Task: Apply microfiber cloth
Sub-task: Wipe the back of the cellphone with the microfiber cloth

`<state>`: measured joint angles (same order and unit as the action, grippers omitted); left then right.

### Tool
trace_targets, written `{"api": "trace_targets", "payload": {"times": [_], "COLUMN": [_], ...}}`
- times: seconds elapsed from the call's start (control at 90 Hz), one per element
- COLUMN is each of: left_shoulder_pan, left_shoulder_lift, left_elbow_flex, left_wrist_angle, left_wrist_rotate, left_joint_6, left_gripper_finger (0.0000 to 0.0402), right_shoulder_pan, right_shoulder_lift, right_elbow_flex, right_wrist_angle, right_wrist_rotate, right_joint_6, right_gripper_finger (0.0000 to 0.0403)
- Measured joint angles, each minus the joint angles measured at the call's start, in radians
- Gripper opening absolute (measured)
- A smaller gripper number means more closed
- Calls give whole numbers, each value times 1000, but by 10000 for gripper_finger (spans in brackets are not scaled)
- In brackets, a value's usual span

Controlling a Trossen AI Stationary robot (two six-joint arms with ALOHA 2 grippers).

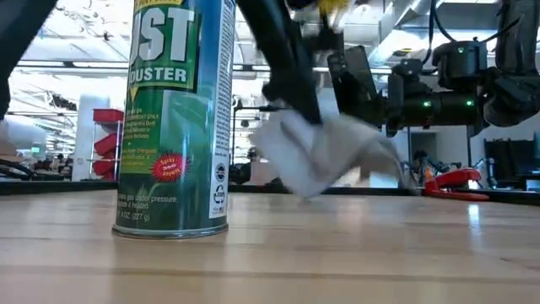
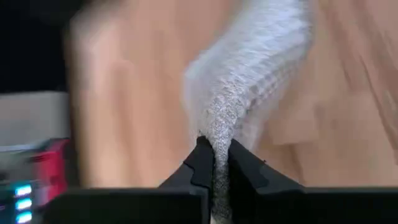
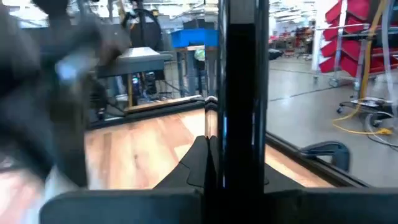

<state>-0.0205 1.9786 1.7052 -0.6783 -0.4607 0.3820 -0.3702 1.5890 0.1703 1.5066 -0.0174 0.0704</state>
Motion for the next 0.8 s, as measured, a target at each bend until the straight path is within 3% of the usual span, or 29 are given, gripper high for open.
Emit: {"api": "trace_targets", "payload": {"times": [0.189, 0.489, 0.633, 0.8], "left_shoulder_pan": [10, 14, 7, -9], "left_shoulder_lift": [-106, -123, -119, -132], "left_elbow_flex": [5, 1, 1, 5], "left_wrist_angle": [87, 155, 184, 252], "left_wrist_rotate": [-50, -151, -155, -146], "left_joint_6": [-13, 40, 36, 57], "left_gripper_finger": [0, 0, 0, 0], "right_shoulder_pan": [105, 258, 270, 246], "right_shoulder_lift": [0, 0, -1, 1], "right_elbow_flex": [23, 94, 116, 132], "right_wrist_angle": [-1, -14, -84, -132], "right_wrist_rotate": [61, 221, 330, 350], "right_joint_6": [-1, -24, -42, -48], "right_gripper_finger": [10, 10, 10, 10]}}
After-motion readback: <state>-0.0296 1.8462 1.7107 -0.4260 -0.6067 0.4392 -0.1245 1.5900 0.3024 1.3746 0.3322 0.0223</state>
